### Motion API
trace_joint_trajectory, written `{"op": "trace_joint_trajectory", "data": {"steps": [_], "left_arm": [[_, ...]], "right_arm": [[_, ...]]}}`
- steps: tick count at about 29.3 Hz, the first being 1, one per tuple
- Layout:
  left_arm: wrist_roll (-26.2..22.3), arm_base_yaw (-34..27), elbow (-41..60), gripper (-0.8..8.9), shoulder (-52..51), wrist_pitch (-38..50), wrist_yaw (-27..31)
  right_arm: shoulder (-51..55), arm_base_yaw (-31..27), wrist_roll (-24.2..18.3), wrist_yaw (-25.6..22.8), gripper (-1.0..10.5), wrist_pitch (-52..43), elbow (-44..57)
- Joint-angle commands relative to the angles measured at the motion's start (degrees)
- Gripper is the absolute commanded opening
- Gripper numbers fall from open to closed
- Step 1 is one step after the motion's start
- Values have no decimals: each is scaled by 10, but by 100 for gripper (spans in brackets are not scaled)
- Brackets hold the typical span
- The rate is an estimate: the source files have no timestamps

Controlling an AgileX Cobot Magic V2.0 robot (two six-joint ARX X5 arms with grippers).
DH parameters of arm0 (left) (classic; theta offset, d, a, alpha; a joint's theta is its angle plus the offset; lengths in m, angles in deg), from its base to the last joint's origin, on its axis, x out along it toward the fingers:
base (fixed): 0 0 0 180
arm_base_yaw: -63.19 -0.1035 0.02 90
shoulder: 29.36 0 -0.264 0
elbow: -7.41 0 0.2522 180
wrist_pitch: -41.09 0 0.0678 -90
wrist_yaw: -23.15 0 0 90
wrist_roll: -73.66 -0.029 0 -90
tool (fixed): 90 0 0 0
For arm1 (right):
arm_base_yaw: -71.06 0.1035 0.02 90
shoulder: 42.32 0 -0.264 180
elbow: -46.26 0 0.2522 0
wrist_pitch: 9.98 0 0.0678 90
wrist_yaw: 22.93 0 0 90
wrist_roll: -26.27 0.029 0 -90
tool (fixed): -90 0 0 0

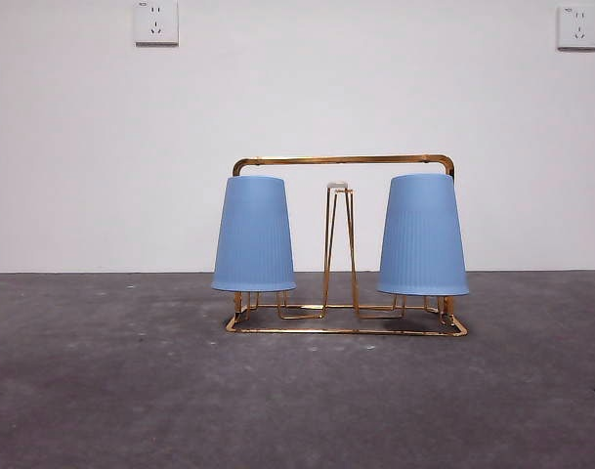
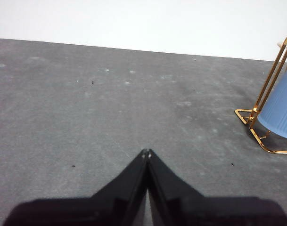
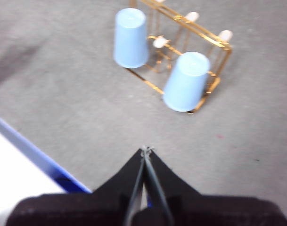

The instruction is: Pick up cup 1,put cup 1 in the cup rack,pick up cup 2,put cup 2 in the cup rack

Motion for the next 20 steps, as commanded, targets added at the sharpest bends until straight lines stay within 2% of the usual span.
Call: {"op": "trace_joint_trajectory", "data": {"steps": [1, 3, 6, 10, 14, 20], "left_arm": [[2, -1, 6, -3, 0, 3, 0], [2, -1, 6, -3, 0, 3, 0], [2, -1, 6, -4, 0, 3, 0], [2, -1, 6, -3, 0, 3, 0], [2, -1, 6, -3, 0, 3, 0], [2, -1, 6, -3, 0, 3, 0]], "right_arm": [[14, -33, -34, -37, 1, -5, 4], [36, -96, -35, -20, 1, -85, 16], [87, -204, -35, 47, 1, -232, 85], [168, -295, -35, 50, 1, -398, 256], [236, -320, -34, 50, 1, -516, 407], [313, -325, -34, 43, 1, -661, 586]]}}
